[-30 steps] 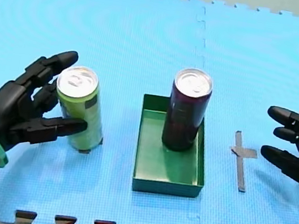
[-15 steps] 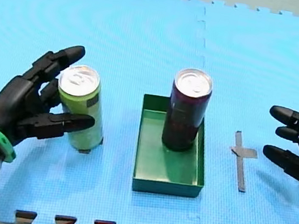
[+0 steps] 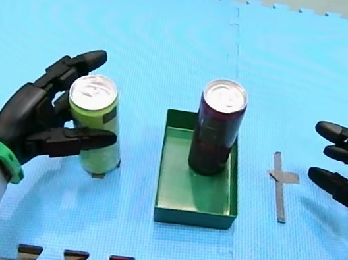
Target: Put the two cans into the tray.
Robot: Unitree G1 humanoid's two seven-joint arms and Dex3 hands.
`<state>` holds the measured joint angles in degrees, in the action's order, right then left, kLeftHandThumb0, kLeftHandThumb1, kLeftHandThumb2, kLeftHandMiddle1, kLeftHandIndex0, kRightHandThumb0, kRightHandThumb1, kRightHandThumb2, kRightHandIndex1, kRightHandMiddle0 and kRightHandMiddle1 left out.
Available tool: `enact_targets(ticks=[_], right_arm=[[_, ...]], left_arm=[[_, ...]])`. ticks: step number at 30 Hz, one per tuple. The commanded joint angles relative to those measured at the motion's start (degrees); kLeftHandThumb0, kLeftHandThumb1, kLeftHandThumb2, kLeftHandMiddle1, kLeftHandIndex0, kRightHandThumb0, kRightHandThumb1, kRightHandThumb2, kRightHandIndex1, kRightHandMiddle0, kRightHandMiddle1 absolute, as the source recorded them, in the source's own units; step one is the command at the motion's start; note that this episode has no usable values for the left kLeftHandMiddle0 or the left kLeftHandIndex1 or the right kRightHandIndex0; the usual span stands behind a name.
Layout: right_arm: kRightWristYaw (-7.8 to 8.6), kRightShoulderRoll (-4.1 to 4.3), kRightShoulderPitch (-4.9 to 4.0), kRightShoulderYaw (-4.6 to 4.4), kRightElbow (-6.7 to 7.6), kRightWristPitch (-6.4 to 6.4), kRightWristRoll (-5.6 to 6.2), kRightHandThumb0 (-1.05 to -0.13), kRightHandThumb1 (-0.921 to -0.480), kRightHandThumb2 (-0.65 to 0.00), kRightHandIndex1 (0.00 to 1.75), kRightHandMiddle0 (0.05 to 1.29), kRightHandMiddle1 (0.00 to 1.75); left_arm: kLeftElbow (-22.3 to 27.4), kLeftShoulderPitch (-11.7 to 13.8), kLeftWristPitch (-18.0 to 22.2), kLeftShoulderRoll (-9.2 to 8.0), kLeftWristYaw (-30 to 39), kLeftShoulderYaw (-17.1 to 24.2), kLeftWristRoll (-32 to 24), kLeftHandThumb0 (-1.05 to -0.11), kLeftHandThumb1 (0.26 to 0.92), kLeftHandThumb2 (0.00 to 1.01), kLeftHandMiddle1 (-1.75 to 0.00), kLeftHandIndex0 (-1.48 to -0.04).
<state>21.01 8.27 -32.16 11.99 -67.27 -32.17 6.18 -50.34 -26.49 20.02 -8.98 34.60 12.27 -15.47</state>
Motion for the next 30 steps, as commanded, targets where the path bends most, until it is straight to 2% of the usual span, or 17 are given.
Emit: enact_targets(ticks=[1,8,12,16,19,30], right_arm=[[-0.21,0.38,0.01,-0.08,0.26,-0.32,-0.06,-0.551,-0.759,-0.002,1.40,1.03,0.00],[-0.26,0.43,0.02,-0.16,0.23,-0.41,0.06,-0.554,-0.763,-0.002,1.39,1.03,0.00],[-0.28,0.56,-0.04,-0.10,0.22,-0.34,0.13,-0.556,-0.765,-0.002,1.39,1.03,0.00],[-0.51,0.65,-0.03,-0.12,0.36,-0.26,0.11,-0.557,-0.765,-0.001,1.39,1.03,0.00],[-0.56,0.69,0.02,-0.13,0.40,-0.24,0.14,-0.558,-0.766,-0.001,1.39,1.02,0.00],[-0.61,0.78,-0.35,0.04,-0.10,-0.16,0.27,-0.557,-0.766,0.000,1.38,1.02,0.00]], left_arm=[[0.6,0.3,-0.7,-0.42,-0.1,0.0,-0.1,-0.785,0.665,0.00,0.00,-0.12],[0.9,0.4,-1.3,-0.61,0.0,-0.1,0.0,-0.773,0.657,0.00,0.00,-0.13],[0.4,0.4,-0.7,-0.98,1.4,-0.3,0.1,-0.775,0.657,0.00,-0.01,-0.30],[-1.3,-0.2,-3.4,-3.56,7.9,-1.6,0.3,-0.787,0.656,0.00,0.00,-0.37],[-2.0,-0.5,-4.3,-4.52,9.4,-1.9,0.8,-0.813,0.658,0.00,0.00,-0.39],[-2.6,-0.1,-3.0,-4.57,9.4,-1.8,1.1,-0.894,0.666,0.00,0.00,-0.43]])
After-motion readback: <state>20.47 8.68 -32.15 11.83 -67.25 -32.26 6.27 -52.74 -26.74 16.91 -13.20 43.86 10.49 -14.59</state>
